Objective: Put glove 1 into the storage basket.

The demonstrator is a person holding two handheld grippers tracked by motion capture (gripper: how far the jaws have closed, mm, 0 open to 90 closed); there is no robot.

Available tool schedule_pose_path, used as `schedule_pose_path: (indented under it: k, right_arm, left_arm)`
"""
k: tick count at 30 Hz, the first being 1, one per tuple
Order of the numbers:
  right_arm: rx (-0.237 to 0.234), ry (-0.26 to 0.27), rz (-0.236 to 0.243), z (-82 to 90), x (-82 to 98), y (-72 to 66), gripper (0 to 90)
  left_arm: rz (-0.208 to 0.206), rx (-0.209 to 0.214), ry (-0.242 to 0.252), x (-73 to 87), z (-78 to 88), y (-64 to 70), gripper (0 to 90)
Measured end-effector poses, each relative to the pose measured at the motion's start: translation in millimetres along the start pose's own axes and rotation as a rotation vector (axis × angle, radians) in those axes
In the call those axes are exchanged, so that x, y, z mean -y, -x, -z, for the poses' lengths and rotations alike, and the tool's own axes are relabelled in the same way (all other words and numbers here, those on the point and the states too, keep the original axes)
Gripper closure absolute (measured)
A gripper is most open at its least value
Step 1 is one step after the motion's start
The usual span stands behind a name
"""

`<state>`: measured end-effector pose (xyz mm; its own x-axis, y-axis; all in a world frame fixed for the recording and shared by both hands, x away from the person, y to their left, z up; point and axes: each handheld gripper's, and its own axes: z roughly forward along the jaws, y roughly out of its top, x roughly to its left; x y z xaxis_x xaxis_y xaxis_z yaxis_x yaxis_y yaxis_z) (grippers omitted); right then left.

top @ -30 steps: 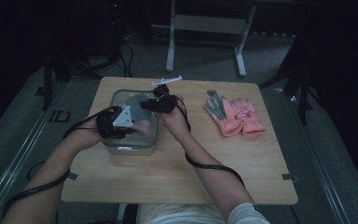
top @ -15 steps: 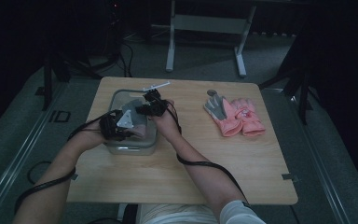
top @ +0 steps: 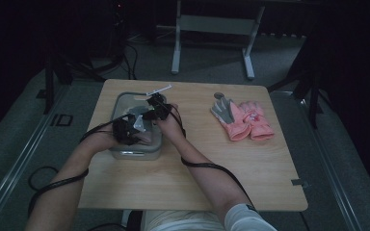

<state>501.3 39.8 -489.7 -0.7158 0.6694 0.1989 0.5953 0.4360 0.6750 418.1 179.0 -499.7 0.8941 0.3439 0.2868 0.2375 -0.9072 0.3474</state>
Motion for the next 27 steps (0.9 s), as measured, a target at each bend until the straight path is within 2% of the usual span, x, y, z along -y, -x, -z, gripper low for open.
schedule_pose_path:
  k: [2, 3, 5, 9, 13, 17, 23, 25, 27]
  right_arm:
    - [0.015, 0.008, 0.003, 2.2, 0.0, 0.9, 63.3]
    - [0.015, 0.009, -0.003, 3.8, 0.1, 3.2, 61.8]
    - [0.004, 0.015, -0.024, 8.0, 1.0, 8.3, 61.1]
    - [0.005, 0.040, -0.033, 20.2, 5.4, 15.7, 60.7]
    - [-0.008, 0.064, -0.034, 34.9, 8.6, 19.7, 59.2]
    - [-0.034, 0.078, -0.027, 48.2, 9.8, 19.7, 56.3]
    - [-0.065, 0.116, -0.012, 67.1, 15.7, 16.2, 53.3]
    - [-0.067, 0.120, -0.008, 72.3, 19.6, 16.0, 52.5]
    - [-0.067, 0.125, -0.003, 77.6, 23.7, 17.2, 52.3]
  left_arm:
    - [-0.007, 0.008, -0.049, -1.7, -5.6, 0.7, 67.9]
    - [0.000, 0.018, -0.056, -2.2, -7.7, 0.4, 67.6]
    - [0.014, 0.012, -0.052, -3.8, -8.8, -0.5, 67.4]
    - [0.023, -0.002, -0.057, -6.7, -10.9, -2.0, 65.8]
    - [0.034, 0.018, -0.065, -7.8, -10.0, -0.2, 56.0]
    - [0.069, 0.007, -0.035, -8.4, 2.1, -2.3, 46.1]
    - [0.090, -0.004, 0.002, -9.2, 23.4, -4.0, 41.9]
    - [0.109, -0.026, 0.016, -11.4, 28.9, -3.4, 40.9]
    - [0.124, -0.041, 0.040, -14.9, 34.4, -2.3, 36.1]
